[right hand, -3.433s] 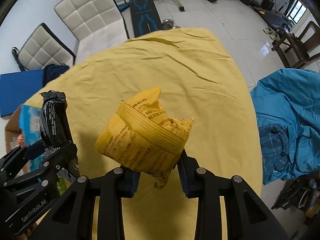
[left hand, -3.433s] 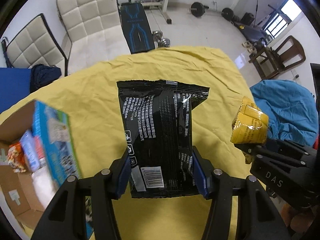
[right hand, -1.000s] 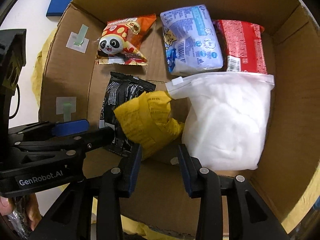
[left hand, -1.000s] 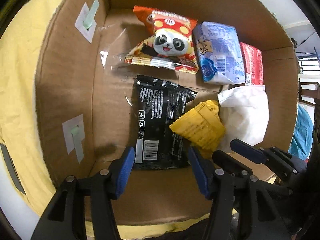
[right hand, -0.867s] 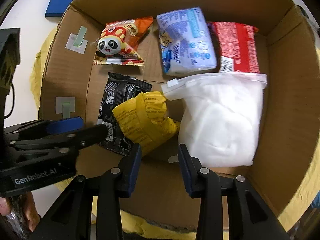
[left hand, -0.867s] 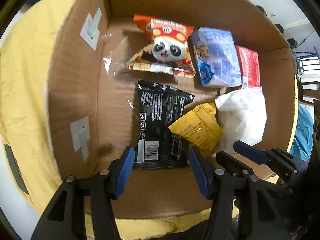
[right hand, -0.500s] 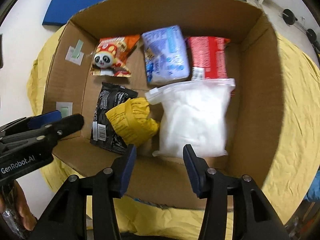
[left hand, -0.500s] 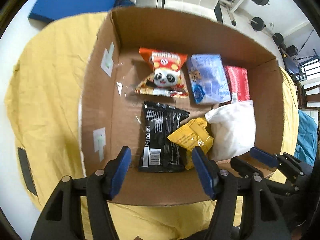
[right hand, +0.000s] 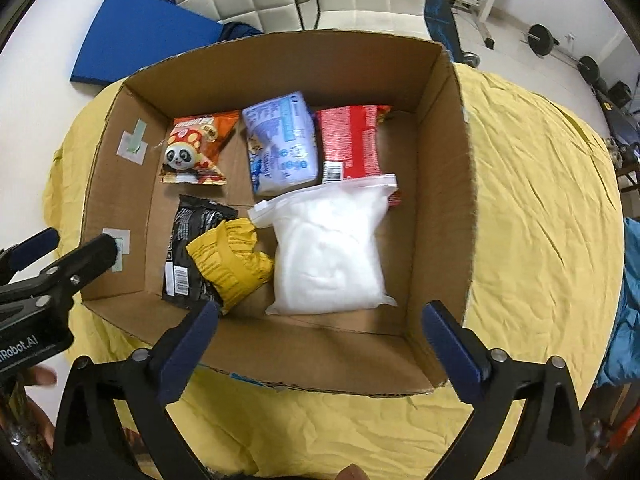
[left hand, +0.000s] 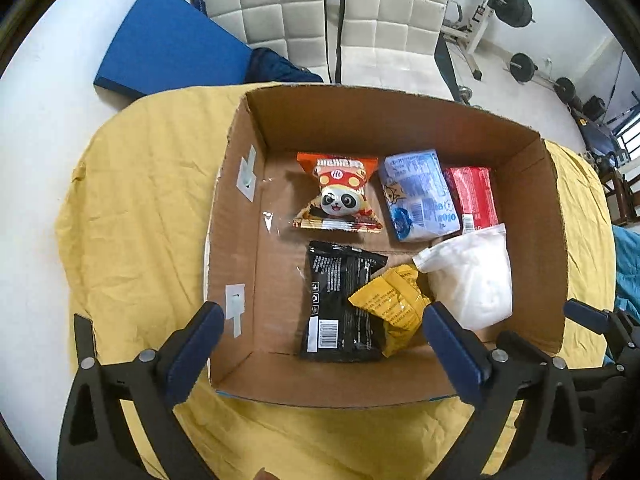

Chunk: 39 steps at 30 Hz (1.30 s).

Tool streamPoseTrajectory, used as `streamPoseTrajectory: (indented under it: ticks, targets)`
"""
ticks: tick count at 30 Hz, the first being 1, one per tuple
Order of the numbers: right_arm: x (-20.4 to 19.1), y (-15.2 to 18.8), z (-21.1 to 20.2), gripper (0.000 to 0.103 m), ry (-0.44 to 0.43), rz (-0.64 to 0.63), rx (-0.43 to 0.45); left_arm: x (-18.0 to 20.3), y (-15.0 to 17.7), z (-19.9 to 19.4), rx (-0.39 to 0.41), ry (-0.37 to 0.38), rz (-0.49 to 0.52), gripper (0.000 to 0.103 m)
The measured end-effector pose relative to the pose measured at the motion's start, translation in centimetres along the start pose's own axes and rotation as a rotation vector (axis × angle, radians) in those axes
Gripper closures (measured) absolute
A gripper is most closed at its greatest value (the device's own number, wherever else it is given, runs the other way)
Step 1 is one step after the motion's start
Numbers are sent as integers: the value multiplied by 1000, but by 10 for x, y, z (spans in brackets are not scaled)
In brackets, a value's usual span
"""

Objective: Organize soft objects

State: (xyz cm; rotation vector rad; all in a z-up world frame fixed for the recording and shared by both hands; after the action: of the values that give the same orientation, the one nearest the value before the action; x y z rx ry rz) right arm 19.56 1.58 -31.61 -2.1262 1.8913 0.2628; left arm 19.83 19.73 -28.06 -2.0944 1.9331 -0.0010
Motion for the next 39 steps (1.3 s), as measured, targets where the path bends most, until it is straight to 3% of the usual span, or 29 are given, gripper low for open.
streamPoseTrajectory:
  ticks: [5,11,20,26,39]
  targets:
    - [6,5,-7,0,9,16,16,0,2,-11,34,-1,-16,0]
    - [7,12,-27,0,2,25,54,2,8,-53,113,-4,-22,0]
    - [-1,45,-125,0,20,6,210,-8,33,-159,279,-9,-71,0]
    - [-10,72,-193,0,43,-7,314,-9,54,-196,276,18,-75,0]
    - [-28,119,-274,0,28,-30,404,-22,83,-255,327,16,-94,0]
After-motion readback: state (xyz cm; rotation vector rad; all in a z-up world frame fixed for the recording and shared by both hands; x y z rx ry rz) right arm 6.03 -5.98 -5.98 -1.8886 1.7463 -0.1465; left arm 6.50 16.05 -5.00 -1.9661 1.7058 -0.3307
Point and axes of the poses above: each gripper's, at about its wrist camera, not at the fingertips, and z roughly the way its jaws point, x to its right, y to its underside, the point moved 3 cm from there along z, roughly the way its jaws point, and after that the axes turned 13 degrees about -y, right-handed, at the moved point
